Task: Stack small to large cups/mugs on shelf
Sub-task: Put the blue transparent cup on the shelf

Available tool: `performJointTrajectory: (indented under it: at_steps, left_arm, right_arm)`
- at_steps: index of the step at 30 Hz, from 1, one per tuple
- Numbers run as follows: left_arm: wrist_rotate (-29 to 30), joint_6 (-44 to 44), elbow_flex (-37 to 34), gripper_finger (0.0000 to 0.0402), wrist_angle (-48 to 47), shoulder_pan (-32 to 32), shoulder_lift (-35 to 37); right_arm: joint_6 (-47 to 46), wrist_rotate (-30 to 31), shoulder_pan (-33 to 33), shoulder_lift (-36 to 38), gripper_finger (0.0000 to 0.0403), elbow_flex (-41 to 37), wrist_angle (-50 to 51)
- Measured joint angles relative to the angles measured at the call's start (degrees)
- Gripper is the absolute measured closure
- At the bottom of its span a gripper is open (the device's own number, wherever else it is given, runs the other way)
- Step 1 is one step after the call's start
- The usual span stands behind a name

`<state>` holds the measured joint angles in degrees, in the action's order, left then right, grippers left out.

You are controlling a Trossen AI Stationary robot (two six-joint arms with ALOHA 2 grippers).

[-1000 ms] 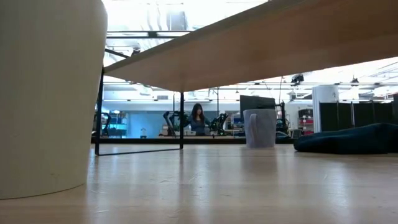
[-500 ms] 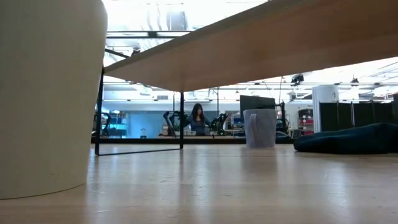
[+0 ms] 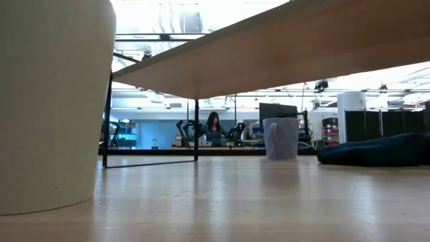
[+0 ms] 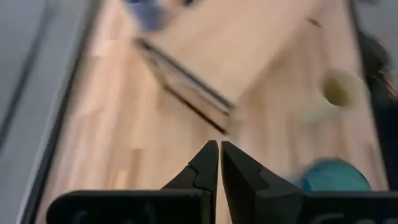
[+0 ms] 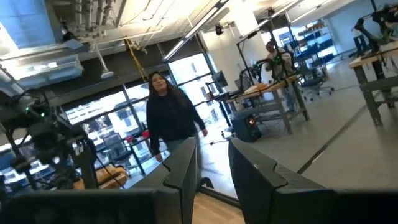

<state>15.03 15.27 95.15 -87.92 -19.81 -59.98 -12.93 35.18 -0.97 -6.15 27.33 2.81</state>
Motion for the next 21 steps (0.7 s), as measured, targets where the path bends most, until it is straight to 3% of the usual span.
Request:
performJointTrajectory:
  at_steps: [4,8,12,21]
  left_arm:
    - [-4.0,5.6,-0.2,0.0396,0.0,0.1,-3.5]
    - [-5.5,5.4,-0.9,0.0396,-2.0,0.0,-6.4]
    - [-11.5,4.0,-3.6,0.0396,-2.1,0.2,-7.4]
    - [-12.3,4.8,-10.3,0.0396,0.2,0.2,-9.4]
  right_arm:
    - [-0.2,0.0,0.0,0.0,0.0314,0.0,0.0]
    - [-0.3,0.0,0.0,0.0,0.0314,0.0,0.0]
    - [-0.6,0.0,0.0,0.0,0.0314,0.0,0.0]
    - [-0.6,0.0,0.0,0.0,0.0314,0.0,0.2]
